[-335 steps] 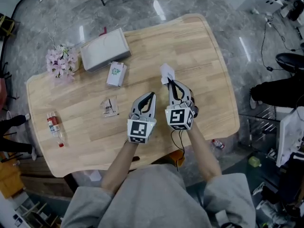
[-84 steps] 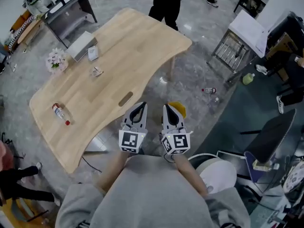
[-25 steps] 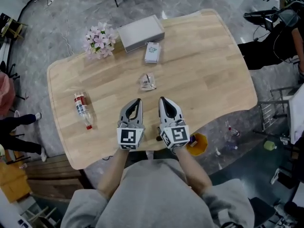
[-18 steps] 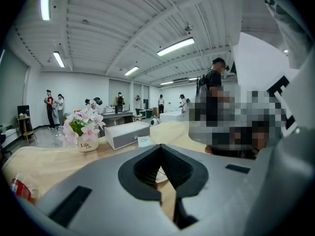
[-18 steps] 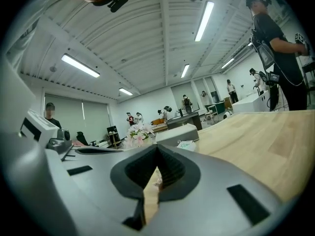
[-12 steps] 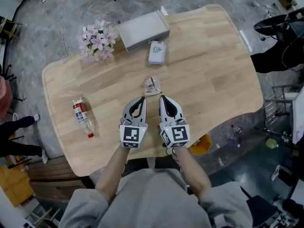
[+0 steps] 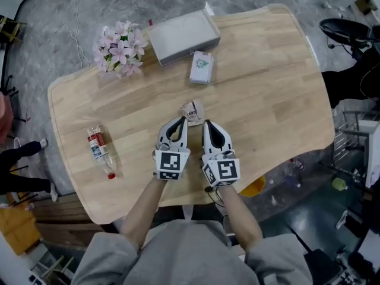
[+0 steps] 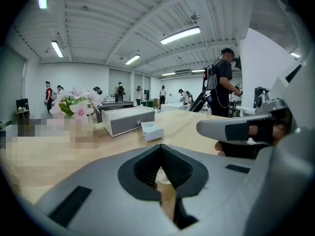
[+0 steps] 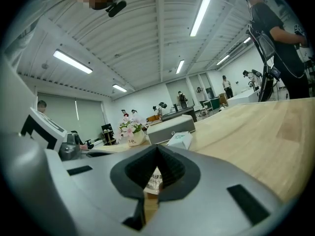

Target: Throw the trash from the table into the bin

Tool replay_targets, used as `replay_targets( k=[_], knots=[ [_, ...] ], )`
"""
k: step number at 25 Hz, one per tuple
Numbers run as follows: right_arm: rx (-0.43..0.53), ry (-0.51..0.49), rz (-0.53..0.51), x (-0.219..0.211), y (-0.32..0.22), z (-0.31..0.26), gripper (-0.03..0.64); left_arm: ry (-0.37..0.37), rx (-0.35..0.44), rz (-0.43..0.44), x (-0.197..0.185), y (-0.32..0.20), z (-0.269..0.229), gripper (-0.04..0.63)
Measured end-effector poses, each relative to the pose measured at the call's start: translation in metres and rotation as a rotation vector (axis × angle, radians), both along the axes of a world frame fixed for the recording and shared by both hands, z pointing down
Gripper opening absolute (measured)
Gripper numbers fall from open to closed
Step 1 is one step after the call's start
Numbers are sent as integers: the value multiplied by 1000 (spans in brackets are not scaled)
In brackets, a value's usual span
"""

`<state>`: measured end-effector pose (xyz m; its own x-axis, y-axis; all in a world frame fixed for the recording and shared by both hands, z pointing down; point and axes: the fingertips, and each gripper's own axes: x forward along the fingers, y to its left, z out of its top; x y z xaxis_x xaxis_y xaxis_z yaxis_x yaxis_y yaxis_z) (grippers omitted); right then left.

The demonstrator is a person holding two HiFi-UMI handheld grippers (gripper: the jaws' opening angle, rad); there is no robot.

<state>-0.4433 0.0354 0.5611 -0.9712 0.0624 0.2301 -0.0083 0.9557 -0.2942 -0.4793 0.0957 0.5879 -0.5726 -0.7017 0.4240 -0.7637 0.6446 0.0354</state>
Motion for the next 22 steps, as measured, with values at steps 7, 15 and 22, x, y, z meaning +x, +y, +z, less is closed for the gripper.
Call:
replay_targets(
  k=[7, 15, 22],
  knots=[
    [-19, 14, 26, 1, -12, 9, 3, 127, -95, -7, -6, -17, 36, 148],
    [-26, 25, 46, 8, -23, 15, 3, 215, -220, -13, -2, -20, 70, 158],
    [-28, 29, 62, 12, -32, 20, 3, 197, -309, 4, -2, -20, 75, 112]
  ],
)
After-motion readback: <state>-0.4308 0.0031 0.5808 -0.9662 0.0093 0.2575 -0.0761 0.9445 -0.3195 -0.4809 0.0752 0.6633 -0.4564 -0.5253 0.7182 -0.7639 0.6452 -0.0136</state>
